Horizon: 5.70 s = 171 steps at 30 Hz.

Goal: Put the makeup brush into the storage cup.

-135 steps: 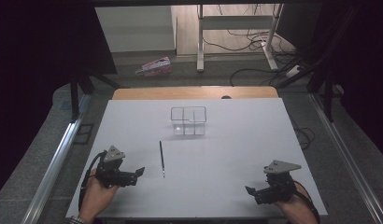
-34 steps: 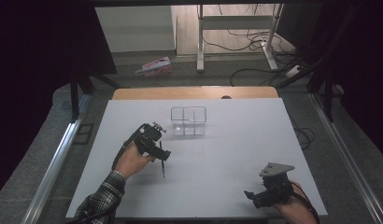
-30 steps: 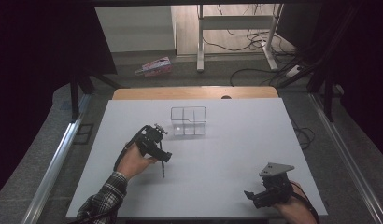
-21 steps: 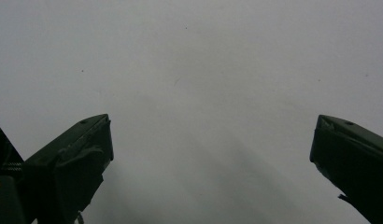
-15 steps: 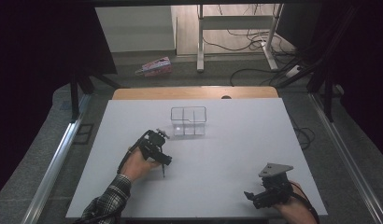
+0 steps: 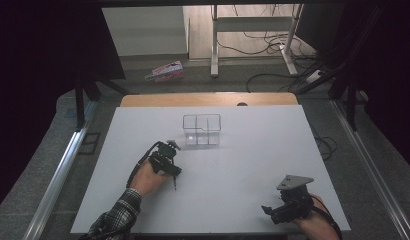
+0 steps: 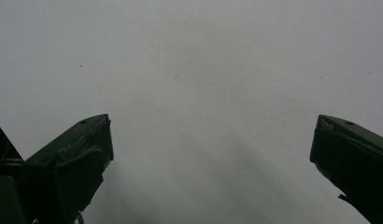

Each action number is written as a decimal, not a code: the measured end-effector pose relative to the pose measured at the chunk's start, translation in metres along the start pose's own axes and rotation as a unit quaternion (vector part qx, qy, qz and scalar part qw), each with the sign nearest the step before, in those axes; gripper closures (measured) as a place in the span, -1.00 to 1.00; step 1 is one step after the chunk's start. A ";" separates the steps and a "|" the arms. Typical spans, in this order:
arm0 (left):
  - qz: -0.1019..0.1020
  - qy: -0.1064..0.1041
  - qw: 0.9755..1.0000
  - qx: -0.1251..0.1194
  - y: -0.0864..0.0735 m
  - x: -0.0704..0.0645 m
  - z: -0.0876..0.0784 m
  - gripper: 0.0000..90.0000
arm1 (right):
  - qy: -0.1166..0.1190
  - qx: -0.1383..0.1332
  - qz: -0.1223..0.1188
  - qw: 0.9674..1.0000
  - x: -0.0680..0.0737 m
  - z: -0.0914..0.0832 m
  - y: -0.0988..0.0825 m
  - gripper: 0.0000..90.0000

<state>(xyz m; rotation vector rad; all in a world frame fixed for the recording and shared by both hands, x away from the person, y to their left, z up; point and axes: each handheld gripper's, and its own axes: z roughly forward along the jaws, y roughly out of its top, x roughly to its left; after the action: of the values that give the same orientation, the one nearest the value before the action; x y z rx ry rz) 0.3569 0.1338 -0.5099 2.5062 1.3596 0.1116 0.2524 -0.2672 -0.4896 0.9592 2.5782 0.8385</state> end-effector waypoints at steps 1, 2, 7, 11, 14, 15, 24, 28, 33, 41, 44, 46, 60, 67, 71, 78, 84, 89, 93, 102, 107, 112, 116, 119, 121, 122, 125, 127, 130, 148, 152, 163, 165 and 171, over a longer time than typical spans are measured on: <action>0.000 0.000 1.000 0.000 0.000 0.000 0.000 0.19 | 0.000 0.000 0.000 1.000 0.000 0.000 0.000 -1.00; -0.004 -0.002 1.000 0.003 0.000 0.000 -0.001 0.30 | 0.000 0.000 -0.001 1.000 0.000 0.000 0.000 -1.00; -0.022 -0.007 1.000 0.020 -0.004 0.009 -0.004 0.78 | 0.000 0.001 -0.001 1.000 0.000 0.000 0.000 -1.00; -0.013 -0.011 1.000 0.018 -0.005 0.010 -0.005 0.90 | 0.002 0.002 -0.001 1.000 0.000 0.000 0.000 -1.00; -0.009 -0.010 1.000 0.013 -0.006 0.010 -0.005 0.90 | 0.002 0.002 -0.001 1.000 0.000 0.000 0.000 -1.00; -0.006 -0.010 1.000 0.012 -0.006 0.010 -0.005 0.90 | 0.002 0.002 -0.001 1.000 0.000 0.000 0.000 -1.00; 0.010 -0.041 0.999 -0.021 -0.007 0.008 -0.020 0.90 | 0.001 -0.002 0.000 1.000 -0.001 -0.001 0.000 -1.00; 0.022 -0.052 0.998 -0.036 -0.009 0.005 -0.030 0.90 | 0.000 -0.004 0.001 1.000 -0.001 -0.001 0.000 -1.00; 0.033 -0.065 0.996 -0.053 -0.013 0.001 -0.037 0.90 | 0.001 -0.003 0.005 1.000 -0.002 -0.001 0.000 -1.00; 0.051 -0.079 0.992 -0.087 -0.027 -0.004 -0.049 0.90 | 0.003 -0.011 0.004 1.000 -0.002 -0.002 0.000 -0.99; 0.060 -0.083 0.989 -0.103 -0.034 -0.008 -0.053 0.90 | 0.001 -0.017 0.005 1.000 -0.002 -0.004 0.000 -0.99; 0.062 -0.084 0.989 -0.108 -0.035 -0.009 -0.053 0.90 | 0.001 -0.018 0.005 1.000 -0.002 -0.004 0.000 -0.99; 0.098 -0.084 0.979 -0.159 -0.060 -0.027 -0.058 0.90 | 0.000 -0.027 -0.001 1.000 -0.004 -0.005 0.001 -1.00; 0.100 -0.087 0.977 -0.166 -0.069 -0.028 -0.058 0.90 | 0.000 -0.035 -0.001 0.999 -0.006 -0.007 0.002 -1.00; 0.108 -0.091 0.975 -0.171 -0.074 -0.032 -0.058 0.90 | 0.002 -0.044 -0.003 0.999 -0.006 -0.008 0.002 -1.00; 0.142 -0.107 0.967 -0.182 -0.080 -0.049 -0.057 0.90 | 0.000 -0.050 -0.005 0.999 -0.003 -0.008 0.005 -1.00; 0.152 -0.122 0.963 -0.187 -0.079 -0.054 -0.056 0.89 | -0.012 -0.051 -0.021 0.998 -0.001 -0.007 0.010 -1.00; 0.158 -0.128 0.961 -0.188 -0.078 -0.056 -0.057 0.89 | -0.018 -0.057 -0.028 0.998 0.001 -0.007 0.015 -1.00; 0.159 -0.132 0.961 -0.185 -0.076 -0.057 -0.055 0.89 | -0.021 -0.058 -0.036 0.997 0.005 -0.006 0.020 -1.00; 0.175 -0.144 0.957 -0.180 -0.067 -0.065 -0.053 0.89 | -0.011 -0.056 -0.051 0.997 0.015 -0.002 0.034 -1.00; 0.182 -0.148 0.955 -0.181 -0.062 -0.070 -0.052 0.89 | 0.002 -0.052 -0.056 0.997 0.019 0.000 0.043 -1.00; 0.193 -0.149 0.954 -0.176 -0.056 -0.075 -0.051 0.89 | 0.003 -0.052 -0.073 0.996 0.025 0.003 0.052 -0.98; 0.203 -0.153 0.952 -0.171 -0.052 -0.078 -0.050 0.89 | 0.003 -0.042 -0.091 0.995 0.029 0.007 0.059 -0.94; 0.205 -0.157 0.951 -0.169 -0.051 -0.079 -0.050 0.90 | 0.001 -0.038 -0.100 0.994 0.032 0.008 0.062 -0.90; 0.210 -0.158 0.951 -0.164 -0.049 -0.080 -0.049 0.90 | 0.001 -0.036 -0.108 0.994 0.034 0.010 0.066 -0.88; 0.207 -0.161 0.951 -0.166 -0.049 -0.081 -0.048 0.90 | 0.001 -0.036 -0.108 0.994 0.034 0.010 0.066 -0.88; 0.221 -0.162 0.949 -0.157 -0.046 -0.083 -0.048 0.89 | 0.006 -0.036 -0.116 0.993 0.037 0.013 0.073 -0.85; 0.217 -0.164 0.949 -0.158 -0.045 -0.085 -0.047 0.90 | 0.006 -0.037 -0.120 0.992 0.037 0.014 0.074 -0.84; 0.227 -0.165 0.947 -0.154 -0.041 -0.089 -0.046 0.90 | 0.010 -0.036 -0.132 0.991 0.039 0.017 0.080 -0.79; 0.255 -0.175 0.943 -0.123 -0.030 -0.100 -0.037 0.89 | 0.043 -0.026 -0.203 0.978 0.056 0.029 0.098 -0.51; 0.261 -0.175 0.942 -0.115 -0.027 -0.103 -0.036 0.89 | 0.048 -0.021 -0.227 0.973 0.060 0.032 0.101 -0.44; 0.263 -0.176 0.942 -0.111 -0.022 -0.111 -0.035 0.89 | 0.062 -0.015 -0.288 0.956 0.072 0.037 0.107 -0.15; 0.262 -0.175 0.943 -0.110 -0.022 -0.112 -0.035 0.89 | 0.067 -0.010 -0.298 0.952 0.073 0.040 0.106 -0.03; 0.281 -0.170 0.940 -0.097 -0.020 -0.112 -0.036 0.89 | 0.083 0.006 -0.311 0.947 0.073 0.043 0.104 0.27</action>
<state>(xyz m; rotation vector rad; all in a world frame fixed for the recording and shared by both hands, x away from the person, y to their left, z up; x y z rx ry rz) 0.2712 0.0584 -0.4739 2.5154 0.4553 -0.0673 0.2695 -0.1363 -0.4641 0.0401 2.7651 0.7345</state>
